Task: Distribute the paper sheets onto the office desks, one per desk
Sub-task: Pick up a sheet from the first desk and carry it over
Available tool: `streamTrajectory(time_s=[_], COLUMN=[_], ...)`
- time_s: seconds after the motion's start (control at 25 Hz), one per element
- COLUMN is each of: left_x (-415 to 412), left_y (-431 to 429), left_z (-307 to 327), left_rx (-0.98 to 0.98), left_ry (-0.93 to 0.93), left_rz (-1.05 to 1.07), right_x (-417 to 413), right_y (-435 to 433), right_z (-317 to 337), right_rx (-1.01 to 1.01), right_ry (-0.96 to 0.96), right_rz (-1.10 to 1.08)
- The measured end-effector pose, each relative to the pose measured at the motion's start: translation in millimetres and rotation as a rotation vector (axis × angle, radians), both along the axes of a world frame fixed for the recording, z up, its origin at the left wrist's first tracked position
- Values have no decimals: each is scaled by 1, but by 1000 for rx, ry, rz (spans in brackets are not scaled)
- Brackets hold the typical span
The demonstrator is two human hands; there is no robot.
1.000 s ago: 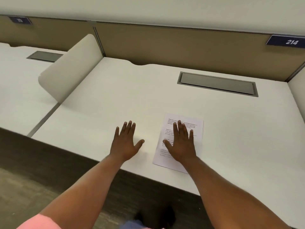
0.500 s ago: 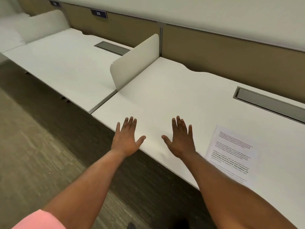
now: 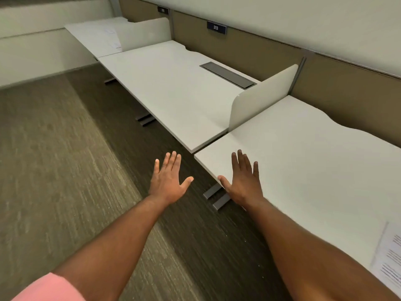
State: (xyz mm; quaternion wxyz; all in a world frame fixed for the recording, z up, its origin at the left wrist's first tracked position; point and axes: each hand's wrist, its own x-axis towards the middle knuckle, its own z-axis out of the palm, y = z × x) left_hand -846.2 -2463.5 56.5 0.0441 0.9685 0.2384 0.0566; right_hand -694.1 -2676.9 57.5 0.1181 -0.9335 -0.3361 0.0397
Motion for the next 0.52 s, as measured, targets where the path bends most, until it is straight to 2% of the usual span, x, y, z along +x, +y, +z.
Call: streamTrajectory(time_s=[0.2, 0.44, 0.52], left_x=[-53, -67, -65], left_y=[131, 215, 268], left_z=[1, 0, -3], left_rx=[4, -1, -4], left_ry=[-57, -79, -63], left_rz=[210, 327, 379], right_x=[-23, -15, -1], right_y=[162, 280, 348], right_z=[10, 7, -1], right_rx=[22, 9, 13], right_ry=[-13, -46, -32], right_rz=[207, 356, 429])
